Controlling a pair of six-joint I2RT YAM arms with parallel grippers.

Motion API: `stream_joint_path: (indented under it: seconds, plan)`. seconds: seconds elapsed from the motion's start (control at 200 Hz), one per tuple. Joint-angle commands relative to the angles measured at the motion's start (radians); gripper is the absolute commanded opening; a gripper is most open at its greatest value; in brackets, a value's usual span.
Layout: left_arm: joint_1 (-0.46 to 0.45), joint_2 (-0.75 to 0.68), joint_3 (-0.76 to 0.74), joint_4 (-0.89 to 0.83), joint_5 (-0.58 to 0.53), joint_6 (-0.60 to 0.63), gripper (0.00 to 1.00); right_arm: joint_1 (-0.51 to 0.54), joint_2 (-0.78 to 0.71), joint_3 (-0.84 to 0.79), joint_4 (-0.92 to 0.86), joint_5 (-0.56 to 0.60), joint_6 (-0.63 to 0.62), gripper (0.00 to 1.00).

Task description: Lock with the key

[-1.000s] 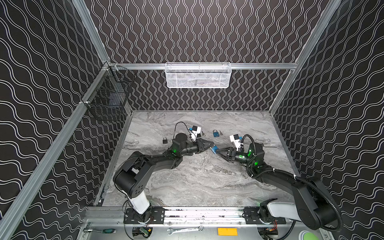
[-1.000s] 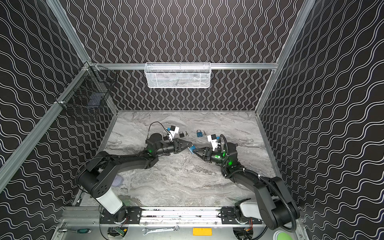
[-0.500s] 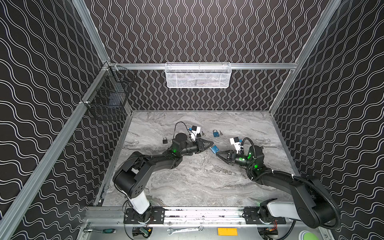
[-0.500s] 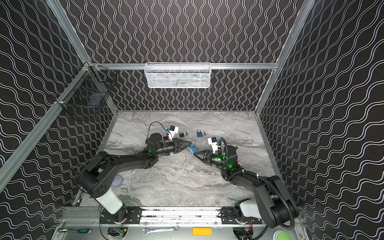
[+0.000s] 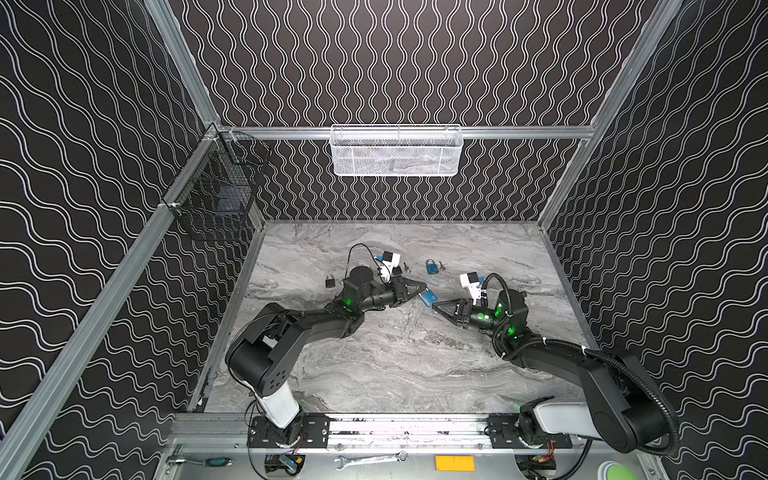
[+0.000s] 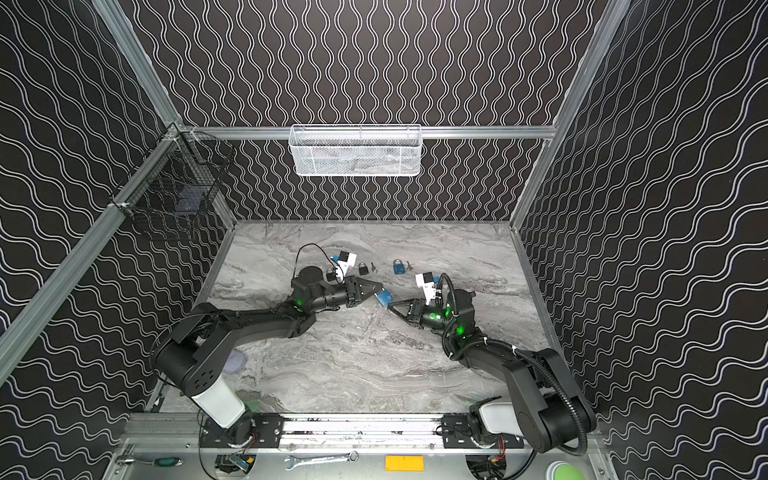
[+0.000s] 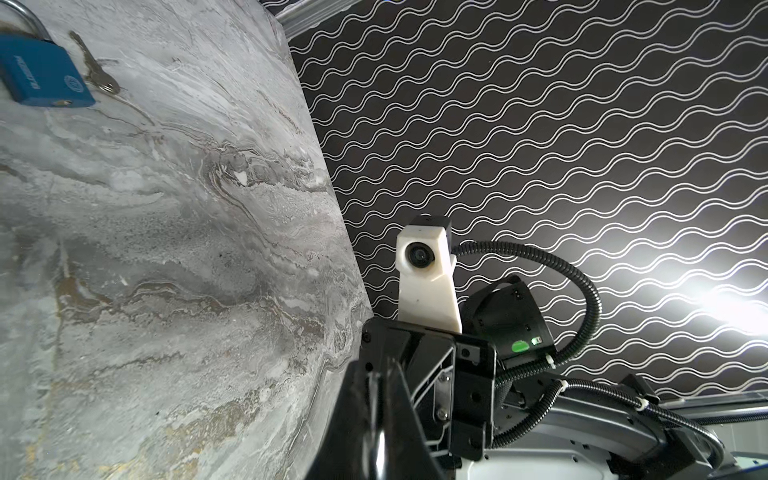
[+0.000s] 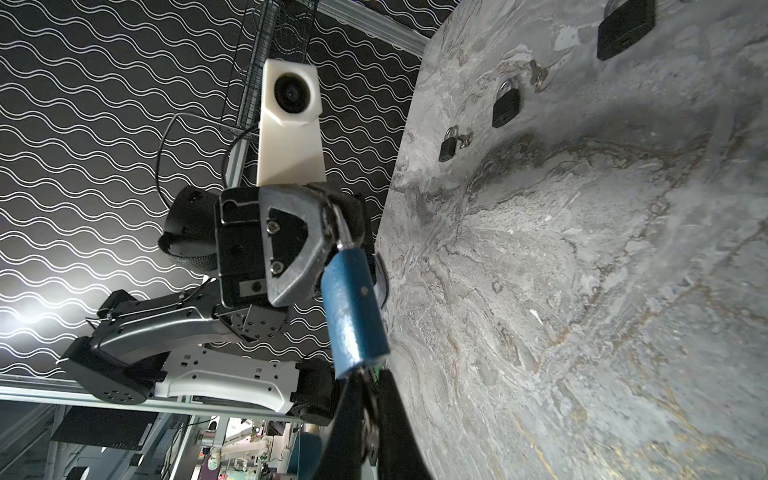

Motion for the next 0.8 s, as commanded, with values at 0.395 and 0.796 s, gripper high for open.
stream_joint_path:
  seconds: [0.395,0.796]
  plan:
    - [0.009,0.000,0.047,0.018,-0.003,0.004,0.00,-0.007,-0.049,-0.007,-0.053,0.025,-0.054,0.00]
    - [0.016,0.028,0.075,0.044,0.001,-0.021,0.00,-0.027,-0.143,-0.039,-0.116,0.024,-0.080,0.00]
